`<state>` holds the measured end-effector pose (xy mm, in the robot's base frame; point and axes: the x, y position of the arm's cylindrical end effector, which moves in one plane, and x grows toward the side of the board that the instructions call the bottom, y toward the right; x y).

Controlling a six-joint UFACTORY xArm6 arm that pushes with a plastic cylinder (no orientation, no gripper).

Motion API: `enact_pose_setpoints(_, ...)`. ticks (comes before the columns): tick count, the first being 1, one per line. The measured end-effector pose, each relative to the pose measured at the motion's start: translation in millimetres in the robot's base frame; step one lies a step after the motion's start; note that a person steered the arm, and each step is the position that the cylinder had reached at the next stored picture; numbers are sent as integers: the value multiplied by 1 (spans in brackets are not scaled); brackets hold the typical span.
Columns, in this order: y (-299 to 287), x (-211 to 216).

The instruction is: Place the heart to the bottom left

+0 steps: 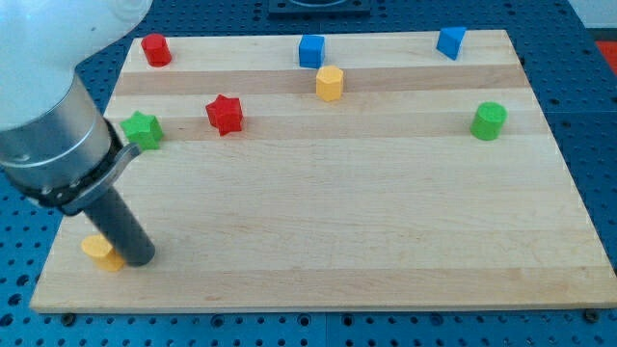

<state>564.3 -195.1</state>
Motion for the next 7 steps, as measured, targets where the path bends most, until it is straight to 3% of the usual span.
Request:
enact_pose_setpoints(1, -1, -31)
enact_pose_setpoints(5, -27, -9)
enact_pose_setpoints(7, -48, -48)
